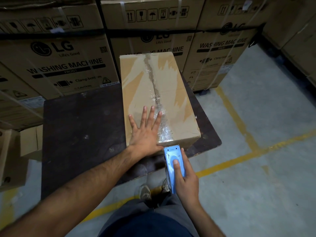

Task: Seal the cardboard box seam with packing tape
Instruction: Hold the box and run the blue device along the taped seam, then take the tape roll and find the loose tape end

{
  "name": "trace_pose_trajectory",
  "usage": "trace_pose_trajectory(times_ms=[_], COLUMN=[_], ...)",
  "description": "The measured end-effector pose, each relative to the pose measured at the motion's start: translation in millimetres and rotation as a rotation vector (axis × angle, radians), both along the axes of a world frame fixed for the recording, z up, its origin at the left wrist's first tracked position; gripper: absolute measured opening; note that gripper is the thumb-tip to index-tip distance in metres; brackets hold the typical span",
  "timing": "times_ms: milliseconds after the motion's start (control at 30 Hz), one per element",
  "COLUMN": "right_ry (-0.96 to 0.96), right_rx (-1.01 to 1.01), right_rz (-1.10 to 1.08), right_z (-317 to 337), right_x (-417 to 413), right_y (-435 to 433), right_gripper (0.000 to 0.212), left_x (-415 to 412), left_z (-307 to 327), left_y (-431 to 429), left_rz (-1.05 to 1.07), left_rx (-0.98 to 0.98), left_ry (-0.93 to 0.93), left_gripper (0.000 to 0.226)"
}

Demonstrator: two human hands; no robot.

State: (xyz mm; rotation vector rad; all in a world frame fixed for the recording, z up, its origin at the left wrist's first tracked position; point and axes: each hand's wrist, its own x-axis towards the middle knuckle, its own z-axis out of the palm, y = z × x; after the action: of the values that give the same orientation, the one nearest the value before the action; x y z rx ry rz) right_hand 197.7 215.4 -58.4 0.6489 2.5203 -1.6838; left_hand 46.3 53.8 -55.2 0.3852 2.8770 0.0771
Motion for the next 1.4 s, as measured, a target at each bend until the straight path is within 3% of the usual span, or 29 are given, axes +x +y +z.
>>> trace_pose_trajectory(times_ms=[233, 433, 533, 667, 767, 867, 900, 967, 1033, 1200, 1300, 1400], right_ry=[0.047, 0.224, 0.352, 0.447, 0.5, 0.556, 0.569, 0.576, 0.563, 0.447, 0.403, 0.448], right_rx=[0.064, 0.206, 0.266, 0.337, 0.449, 0.591, 0.611, 0.566, 0.457, 0.353, 0.311, 0.358], right_rz=[0.032, 0.16, 0.239, 0.387, 0.466, 0.459, 0.452, 0.444, 0.481, 0.609, 0.647, 0.753], right_z=[18.4, 77.4, 97.7, 108.3, 109.9, 111.1, 110.4, 109.4, 107.3, 100.3, 97.0, 95.1], right_x=[-6.8, -49.7, -83.7, -121.4, -141.8, -162.3, -169.5, -182.8, -194.0, -222.4, -248.6, -268.8], right_y=[1.2, 6.7, 4.2, -1.4, -3.3, -4.0, -4.0, -4.7, -8.5, -16.8, -19.5, -24.1], right_gripper=[0.046, 0.051, 0.056, 0.054, 0.055, 0.057, 0.059, 0.062, 0.067, 0.111, 0.102, 0.092], left_x=[1.9, -11.4, -23.0, -39.1, -54.1, -63.1, -64.4, -63.2, -62.9, -65.6, -65.8, -71.4], left_z=[5.1, 31.7, 42.2, 65.2, 66.3, 62.6, 63.6, 74.7, 81.0, 74.2, 85.9, 88.0], left_y=[-18.6, -27.6, -19.9, -10.3, -15.8, -25.8, -27.1, -25.8, -22.2, -12.1, -4.5, -2.7], left_rz=[-0.041, -0.124, -0.147, 0.022, -0.055, 0.152, 0.215, 0.26, 0.29, 0.481, 0.661, 0.765], left_rx=[0.114, 0.613, 0.76, 0.995, 0.963, 1.101, 1.154, 1.17, 1.18, 1.051, 0.885, 0.862], left_ry=[-0.067, -0.233, -0.256, -0.273, -0.151, -0.123, -0.12, -0.065, -0.026, 0.088, 0.066, 0.077], left_gripper=[0.145, 0.12, 0.106, 0.115, 0.106, 0.103, 0.092, 0.069, 0.067, 0.05, 0.013, 0.014])
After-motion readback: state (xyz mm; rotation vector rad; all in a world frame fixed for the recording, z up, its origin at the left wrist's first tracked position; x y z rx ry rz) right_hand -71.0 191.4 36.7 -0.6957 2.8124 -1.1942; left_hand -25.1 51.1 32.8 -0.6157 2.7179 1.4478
